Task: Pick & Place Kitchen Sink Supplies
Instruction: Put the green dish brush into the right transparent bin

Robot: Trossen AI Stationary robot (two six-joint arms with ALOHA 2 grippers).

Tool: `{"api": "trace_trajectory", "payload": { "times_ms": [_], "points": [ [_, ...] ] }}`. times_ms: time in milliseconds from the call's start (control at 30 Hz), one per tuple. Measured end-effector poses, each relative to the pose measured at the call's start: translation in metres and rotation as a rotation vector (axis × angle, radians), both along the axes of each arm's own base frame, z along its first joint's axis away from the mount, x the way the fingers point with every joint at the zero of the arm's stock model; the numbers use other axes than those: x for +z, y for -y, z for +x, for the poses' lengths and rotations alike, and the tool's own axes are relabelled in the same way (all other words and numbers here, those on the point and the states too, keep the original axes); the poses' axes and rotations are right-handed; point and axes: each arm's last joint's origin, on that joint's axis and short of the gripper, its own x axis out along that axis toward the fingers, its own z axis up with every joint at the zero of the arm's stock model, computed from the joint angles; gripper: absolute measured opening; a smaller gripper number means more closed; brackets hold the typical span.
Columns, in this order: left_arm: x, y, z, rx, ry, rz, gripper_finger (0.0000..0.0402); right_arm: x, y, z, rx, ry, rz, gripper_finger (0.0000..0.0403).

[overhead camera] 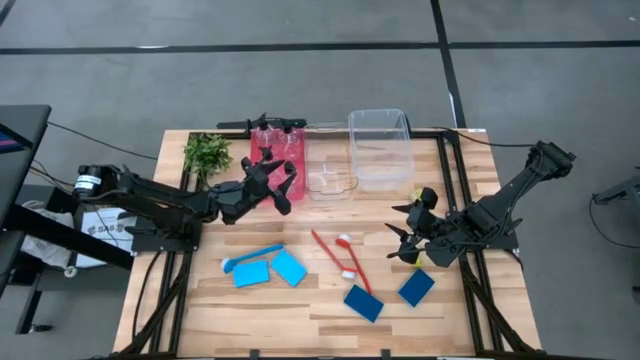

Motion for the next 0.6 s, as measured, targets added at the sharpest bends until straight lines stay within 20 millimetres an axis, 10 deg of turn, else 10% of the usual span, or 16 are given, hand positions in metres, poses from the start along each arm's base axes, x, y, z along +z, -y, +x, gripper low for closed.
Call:
{"api": "trace_trajectory", "payload": {
  "times_ms": [600],
  "points": [
    [0.017,0.067,-0.018,-0.453,0.046,0.028,0.0250,0.003,-0.002,0.003,-0.004,0.043,0.031,0.0224]
  ]
}}
